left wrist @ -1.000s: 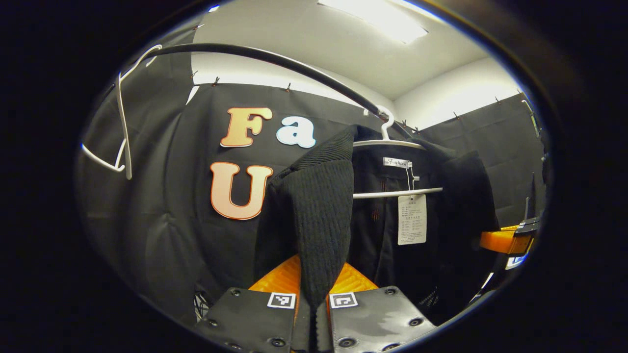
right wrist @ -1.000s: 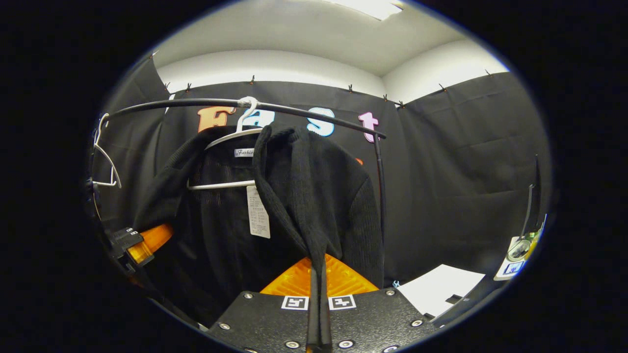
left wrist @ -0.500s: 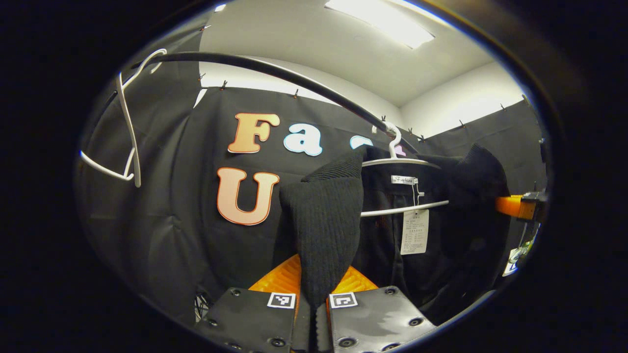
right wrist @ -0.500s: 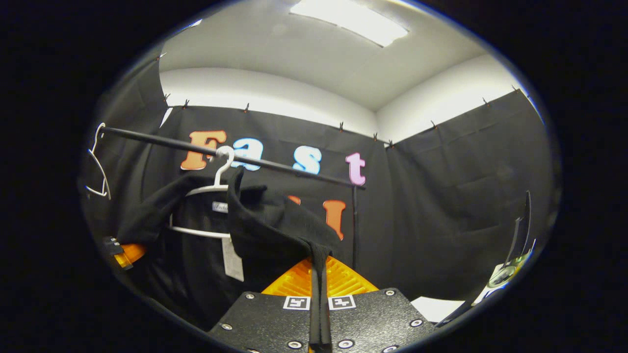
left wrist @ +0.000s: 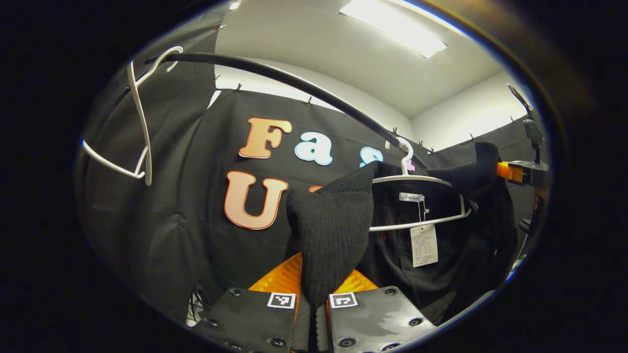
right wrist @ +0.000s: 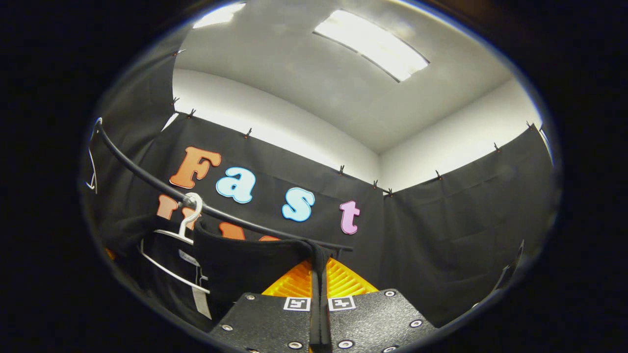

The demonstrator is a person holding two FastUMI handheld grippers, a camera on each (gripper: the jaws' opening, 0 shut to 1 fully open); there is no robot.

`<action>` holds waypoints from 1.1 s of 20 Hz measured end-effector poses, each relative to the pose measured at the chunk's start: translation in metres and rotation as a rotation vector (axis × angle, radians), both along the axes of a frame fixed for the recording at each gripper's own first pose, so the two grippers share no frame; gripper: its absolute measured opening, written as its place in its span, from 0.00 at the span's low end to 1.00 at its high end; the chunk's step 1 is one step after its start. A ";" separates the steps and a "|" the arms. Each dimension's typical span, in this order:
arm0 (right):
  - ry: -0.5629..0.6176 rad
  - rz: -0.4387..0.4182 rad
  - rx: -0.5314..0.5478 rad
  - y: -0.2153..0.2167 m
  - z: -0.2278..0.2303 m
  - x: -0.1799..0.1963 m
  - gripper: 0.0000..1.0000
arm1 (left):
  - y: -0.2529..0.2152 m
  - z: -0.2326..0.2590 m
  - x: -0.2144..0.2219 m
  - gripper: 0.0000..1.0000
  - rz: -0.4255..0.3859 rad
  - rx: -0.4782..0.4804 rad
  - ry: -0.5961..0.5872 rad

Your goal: Grasp the clothes on the hanger with both hands and then place them into the laundry hamper below.

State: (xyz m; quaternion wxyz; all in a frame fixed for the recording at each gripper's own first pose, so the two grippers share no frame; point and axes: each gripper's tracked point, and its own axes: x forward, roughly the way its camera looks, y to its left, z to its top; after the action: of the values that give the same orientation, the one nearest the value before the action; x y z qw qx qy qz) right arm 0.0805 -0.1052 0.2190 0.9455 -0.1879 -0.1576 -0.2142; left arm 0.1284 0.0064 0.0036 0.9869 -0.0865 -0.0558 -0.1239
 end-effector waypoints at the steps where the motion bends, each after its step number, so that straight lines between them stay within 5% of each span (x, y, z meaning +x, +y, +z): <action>1: 0.010 0.000 0.003 -0.008 0.006 0.009 0.00 | 0.001 0.001 0.000 0.11 0.002 -0.004 -0.003; 5: 0.046 0.024 0.022 -0.042 0.020 0.051 0.00 | -0.001 0.004 -0.002 0.11 0.007 -0.017 -0.008; 10: 0.154 0.034 0.143 -0.094 -0.029 0.095 0.00 | -0.001 0.011 -0.003 0.12 0.005 -0.030 -0.027; 22: 0.301 0.092 0.230 -0.057 -0.150 0.065 0.00 | -0.010 0.014 0.029 0.12 0.025 -0.005 -0.057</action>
State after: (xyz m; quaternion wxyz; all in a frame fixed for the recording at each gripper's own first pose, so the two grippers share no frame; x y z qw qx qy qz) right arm 0.1454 -0.1621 0.0685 0.9824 -0.1012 0.0025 -0.1567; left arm 0.1573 -0.0040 0.0178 0.9862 -0.0849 -0.0851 -0.1138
